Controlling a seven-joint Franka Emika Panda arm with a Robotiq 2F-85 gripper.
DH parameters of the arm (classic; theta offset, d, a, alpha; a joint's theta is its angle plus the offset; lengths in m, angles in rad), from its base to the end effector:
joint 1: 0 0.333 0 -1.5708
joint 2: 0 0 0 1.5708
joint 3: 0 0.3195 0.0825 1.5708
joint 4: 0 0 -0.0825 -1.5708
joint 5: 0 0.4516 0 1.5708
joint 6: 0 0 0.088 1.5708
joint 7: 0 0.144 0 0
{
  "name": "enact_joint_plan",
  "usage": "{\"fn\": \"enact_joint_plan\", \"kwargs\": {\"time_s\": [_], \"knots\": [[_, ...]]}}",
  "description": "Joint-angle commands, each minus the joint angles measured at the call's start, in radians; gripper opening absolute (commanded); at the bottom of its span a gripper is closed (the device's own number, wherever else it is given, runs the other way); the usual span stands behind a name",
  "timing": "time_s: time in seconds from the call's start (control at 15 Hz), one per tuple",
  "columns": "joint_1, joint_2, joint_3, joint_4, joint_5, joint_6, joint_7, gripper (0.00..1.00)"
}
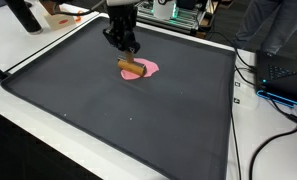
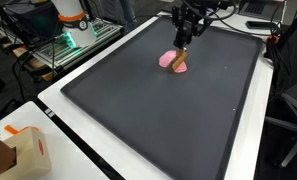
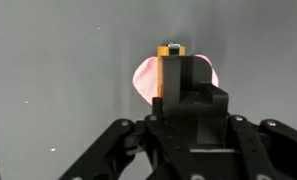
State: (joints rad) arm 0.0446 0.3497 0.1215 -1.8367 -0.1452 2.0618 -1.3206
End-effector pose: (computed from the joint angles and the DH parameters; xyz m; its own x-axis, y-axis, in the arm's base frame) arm 0.6664 0.0973 0.2595 0.0072 0.9944 -0.1052 0.9948 -0.0178 -0.1001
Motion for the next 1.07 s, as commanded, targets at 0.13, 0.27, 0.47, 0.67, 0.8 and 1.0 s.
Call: {"fn": "enact_joint_plan", "kwargs": {"time_s": [0.13,0.27,0.47,0.67,0.8,1.0], "knots": [[0.000,-0.005,-0.010,-0.068,-0.032,0.133,0.040,0.23],[-0.004,-0.002,-0.005,-0.063,-0.019,0.096,0.019,0.23],[-0.001,0.015,-0.004,-0.044,-0.022,0.028,0.003,0.23],[0.001,0.029,-0.001,-0.025,-0.018,-0.042,-0.008,0.23],[0.002,0.036,0.002,-0.013,-0.017,-0.093,-0.020,0.23],[0.005,0.045,0.005,0.004,-0.018,-0.141,-0.025,0.23]]}}
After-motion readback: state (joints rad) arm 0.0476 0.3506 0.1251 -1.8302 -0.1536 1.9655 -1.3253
